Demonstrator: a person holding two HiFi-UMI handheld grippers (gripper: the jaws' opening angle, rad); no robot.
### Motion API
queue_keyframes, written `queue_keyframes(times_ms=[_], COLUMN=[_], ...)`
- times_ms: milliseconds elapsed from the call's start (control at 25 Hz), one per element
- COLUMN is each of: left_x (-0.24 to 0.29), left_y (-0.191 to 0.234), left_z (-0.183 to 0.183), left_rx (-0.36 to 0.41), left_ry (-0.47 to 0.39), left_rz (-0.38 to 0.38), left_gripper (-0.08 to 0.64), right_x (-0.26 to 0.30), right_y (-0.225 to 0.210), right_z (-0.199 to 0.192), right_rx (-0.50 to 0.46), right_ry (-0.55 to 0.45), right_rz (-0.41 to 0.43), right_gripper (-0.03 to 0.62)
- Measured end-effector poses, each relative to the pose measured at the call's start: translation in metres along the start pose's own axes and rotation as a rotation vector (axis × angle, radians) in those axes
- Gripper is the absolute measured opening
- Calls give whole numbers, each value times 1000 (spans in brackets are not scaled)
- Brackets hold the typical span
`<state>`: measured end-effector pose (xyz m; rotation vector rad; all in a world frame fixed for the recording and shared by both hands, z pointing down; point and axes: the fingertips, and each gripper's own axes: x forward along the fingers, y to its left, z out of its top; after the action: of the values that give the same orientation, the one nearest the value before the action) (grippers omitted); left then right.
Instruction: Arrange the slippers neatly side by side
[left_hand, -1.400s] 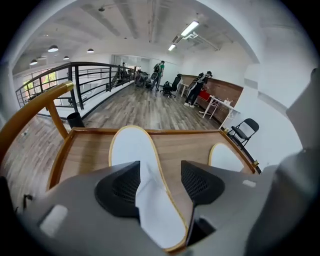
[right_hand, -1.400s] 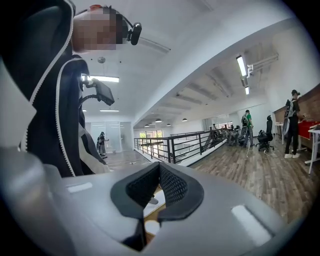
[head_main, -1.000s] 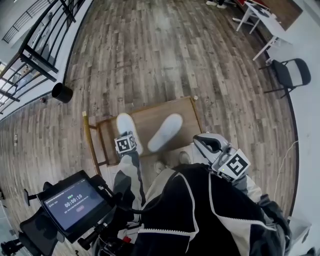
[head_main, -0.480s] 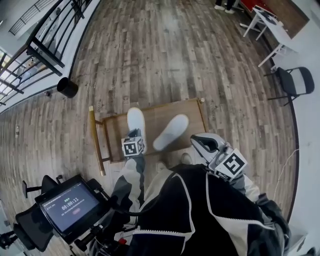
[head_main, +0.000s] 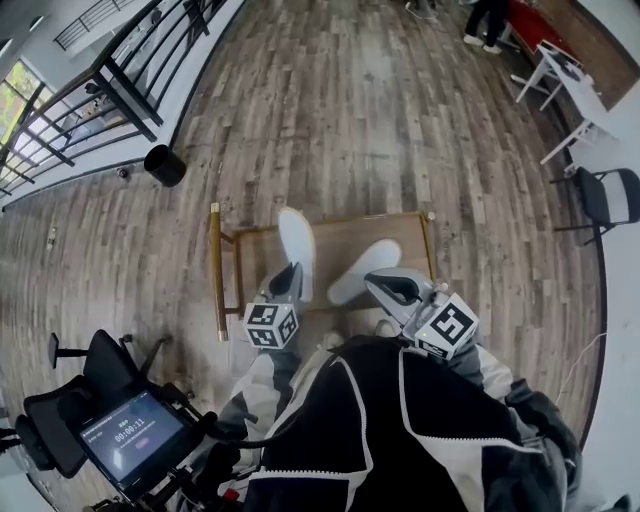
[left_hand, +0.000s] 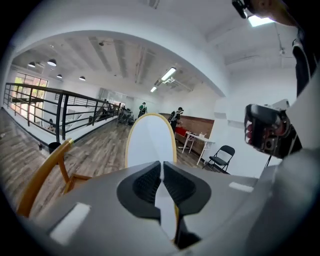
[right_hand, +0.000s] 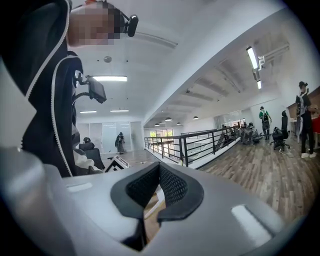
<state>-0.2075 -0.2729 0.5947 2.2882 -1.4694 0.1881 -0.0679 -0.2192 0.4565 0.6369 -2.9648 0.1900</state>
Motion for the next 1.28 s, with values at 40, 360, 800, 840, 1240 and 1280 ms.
queue_keyframes(times_ms=[40, 360, 800, 840, 1240, 1280], left_x=[-14, -107, -134, -133, -118, -114], left_y=[-4, -20, -4, -3, 29, 33], left_z=[11, 74, 73, 73, 29, 23], left_rx=[8, 135, 163, 161, 162, 164], left_ry=[-34, -226, -257, -259, -148, -129], left_rz=[-7, -28, 22, 26, 75, 82], left_gripper=[32, 32, 32, 32, 32, 32], right_x=[5, 45, 81, 81, 65, 62], right_y=[4, 22, 37, 36, 41, 43], right_z=[2, -1, -19, -19, -24, -24], right_rx=[-2, 0, -5, -5, 5, 5], right_ry=[-3, -19, -33, -32, -17, -11], right_rz=[9, 69, 138, 137, 92, 86], right_gripper=[4, 3, 3, 5, 3, 3])
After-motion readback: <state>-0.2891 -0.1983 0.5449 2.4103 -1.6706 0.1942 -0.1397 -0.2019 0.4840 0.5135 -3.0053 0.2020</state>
